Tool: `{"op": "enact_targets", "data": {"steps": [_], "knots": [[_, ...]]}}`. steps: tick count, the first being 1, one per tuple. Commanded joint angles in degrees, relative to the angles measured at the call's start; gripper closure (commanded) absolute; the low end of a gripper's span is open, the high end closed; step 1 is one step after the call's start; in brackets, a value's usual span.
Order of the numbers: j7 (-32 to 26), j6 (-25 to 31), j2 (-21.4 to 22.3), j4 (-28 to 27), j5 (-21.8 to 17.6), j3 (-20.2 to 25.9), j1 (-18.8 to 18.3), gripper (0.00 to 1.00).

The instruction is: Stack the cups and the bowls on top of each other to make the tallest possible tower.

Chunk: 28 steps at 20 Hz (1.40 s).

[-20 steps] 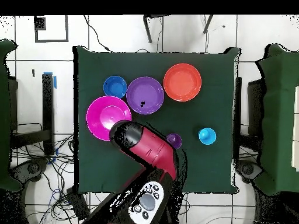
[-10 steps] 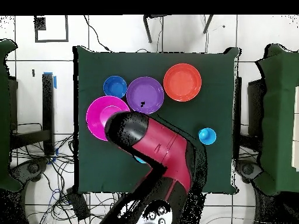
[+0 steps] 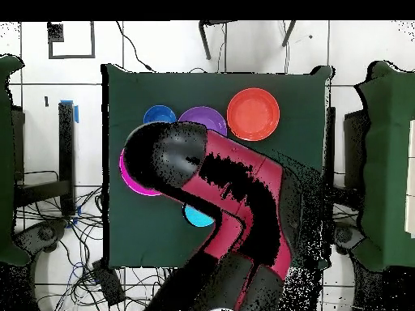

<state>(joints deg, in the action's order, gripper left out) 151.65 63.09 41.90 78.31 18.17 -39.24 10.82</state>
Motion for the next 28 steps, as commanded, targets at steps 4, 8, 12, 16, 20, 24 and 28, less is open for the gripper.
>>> {"op": "enact_targets", "data": {"steps": [4, 8, 12, 16, 20, 24, 28], "knots": [[-11.27, -25.95, -6.69, 3.91, -7.57, 15.05, -10.52, 0.0], [-8.07, -34.2, -9.02, 7.14, -7.66, 19.36, -13.38, 0.0], [-4.02, -43.16, -10.52, 9.86, -9.01, 21.32, -14.56, 0.0], [-4.13, -49.23, -10.64, 12.18, -10.18, 25.85, -17.91, 0.0], [-4.67, -53.34, -10.71, 14.02, -12.18, 31.58, -22.3, 0.0], [-3.58, -56.74, -11.17, 15.57, -14.08, 36.89, -26.13, 0.0], [-0.73, -56.82, -11.51, 15.36, -14.44, 35.41, -24.81, 0.0]]}}
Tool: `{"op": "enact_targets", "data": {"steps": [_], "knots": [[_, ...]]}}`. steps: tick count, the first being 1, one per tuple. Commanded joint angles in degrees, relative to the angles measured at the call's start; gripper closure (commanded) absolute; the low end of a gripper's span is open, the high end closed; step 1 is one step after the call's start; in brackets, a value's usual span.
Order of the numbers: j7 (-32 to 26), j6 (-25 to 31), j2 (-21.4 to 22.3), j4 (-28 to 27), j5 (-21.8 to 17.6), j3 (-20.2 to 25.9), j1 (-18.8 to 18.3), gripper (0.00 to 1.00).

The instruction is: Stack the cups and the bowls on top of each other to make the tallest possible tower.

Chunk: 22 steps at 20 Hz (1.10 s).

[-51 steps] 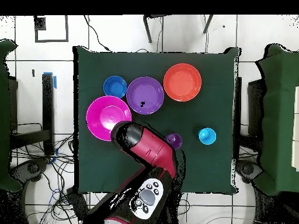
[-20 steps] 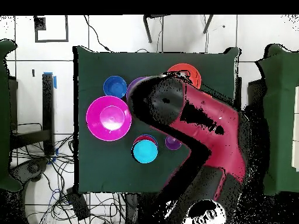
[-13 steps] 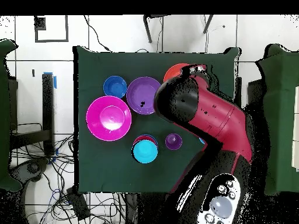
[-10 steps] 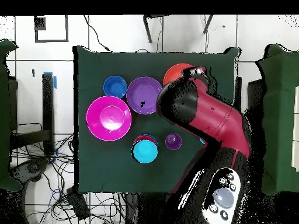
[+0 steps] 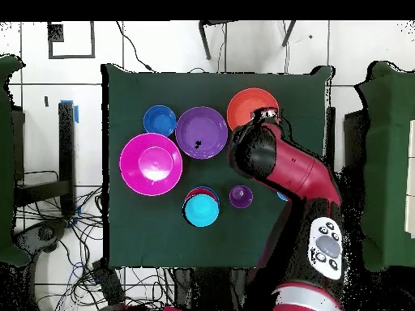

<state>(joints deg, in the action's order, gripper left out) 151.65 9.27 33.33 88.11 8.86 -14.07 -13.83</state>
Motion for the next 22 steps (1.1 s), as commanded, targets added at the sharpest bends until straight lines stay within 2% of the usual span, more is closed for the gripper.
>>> {"op": "enact_targets", "data": {"steps": [1, 9, 16, 22], "knots": [[-0.34, -2.36, -2.89, 5.33, -5.06, 9.45, 0.43, 0.0], [-1.38, 2.49, -0.78, 4.89, -5.51, 7.85, 1.25, 0.0], [-1.22, 4.48, 0.59, 5.21, -5.33, 6.77, 2.08, 0.0], [-5.18, 9.1, 1.61, 2.13, -6.49, 7.03, 0.84, 0.0]]}}
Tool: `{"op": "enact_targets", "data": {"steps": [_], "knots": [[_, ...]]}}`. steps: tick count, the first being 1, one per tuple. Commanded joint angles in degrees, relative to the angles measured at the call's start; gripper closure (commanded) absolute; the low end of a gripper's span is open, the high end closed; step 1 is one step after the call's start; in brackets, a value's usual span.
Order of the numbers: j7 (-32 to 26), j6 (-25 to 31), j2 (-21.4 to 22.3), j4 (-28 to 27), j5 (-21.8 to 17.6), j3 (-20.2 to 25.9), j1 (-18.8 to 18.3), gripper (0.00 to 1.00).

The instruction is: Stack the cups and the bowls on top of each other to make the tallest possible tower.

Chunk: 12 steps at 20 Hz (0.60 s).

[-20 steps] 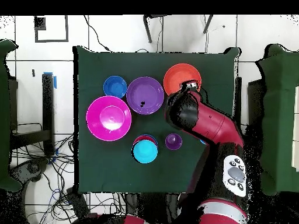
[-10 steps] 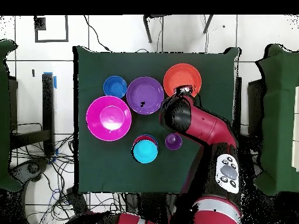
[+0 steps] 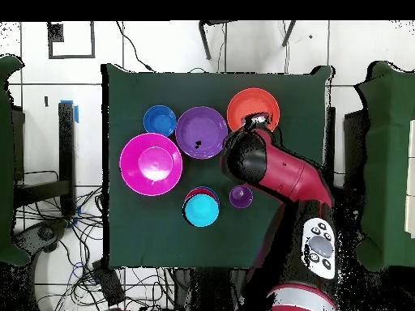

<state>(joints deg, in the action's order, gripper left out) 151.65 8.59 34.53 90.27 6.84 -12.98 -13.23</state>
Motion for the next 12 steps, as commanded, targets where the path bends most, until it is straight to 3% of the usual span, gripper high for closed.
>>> {"op": "enact_targets", "data": {"steps": [1, 6, 12], "knots": [[-5.92, 10.12, 0.14, -0.75, -4.68, 6.44, -0.25, 0.0], [-7.71, 9.19, -2.27, -3.93, -5.41, 8.9, -2.02, 0.0], [-7.1, 3.08, -5.78, -4.39, -6.05, 14.64, -4.91, 0.0]]}}
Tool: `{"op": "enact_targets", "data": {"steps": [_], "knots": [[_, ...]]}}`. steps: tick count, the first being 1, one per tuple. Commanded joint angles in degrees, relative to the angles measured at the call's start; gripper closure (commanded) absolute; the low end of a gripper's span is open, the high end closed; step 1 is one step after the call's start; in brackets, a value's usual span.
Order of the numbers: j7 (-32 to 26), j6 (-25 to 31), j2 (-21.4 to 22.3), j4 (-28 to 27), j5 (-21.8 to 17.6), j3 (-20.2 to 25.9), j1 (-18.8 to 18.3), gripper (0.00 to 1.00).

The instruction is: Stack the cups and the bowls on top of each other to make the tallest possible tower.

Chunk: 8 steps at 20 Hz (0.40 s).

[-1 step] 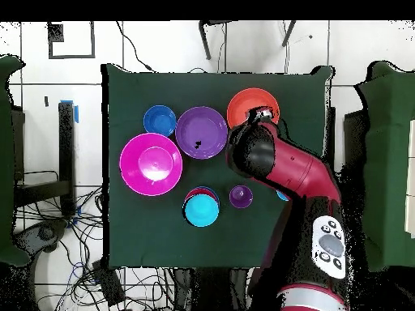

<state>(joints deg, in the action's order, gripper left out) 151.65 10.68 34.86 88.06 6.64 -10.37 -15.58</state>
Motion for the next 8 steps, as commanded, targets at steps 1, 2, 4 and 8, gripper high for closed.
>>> {"op": "enact_targets", "data": {"steps": [1, 2, 4, 8], "knots": [[-7.08, 0.13, -6.58, -2.29, -6.14, 12.98, -3.08, 0.0], [-7.05, -0.26, -6.92, -2.51, -6.4, 13.55, -3.37, 0.0], [-6.86, -0.57, -7.24, -2.75, -7.02, 14.75, -4.0, 0.0], [-6.01, -1.13, -7.58, -2.93, -7.99, 16.6, -4.83, 0.0]]}}
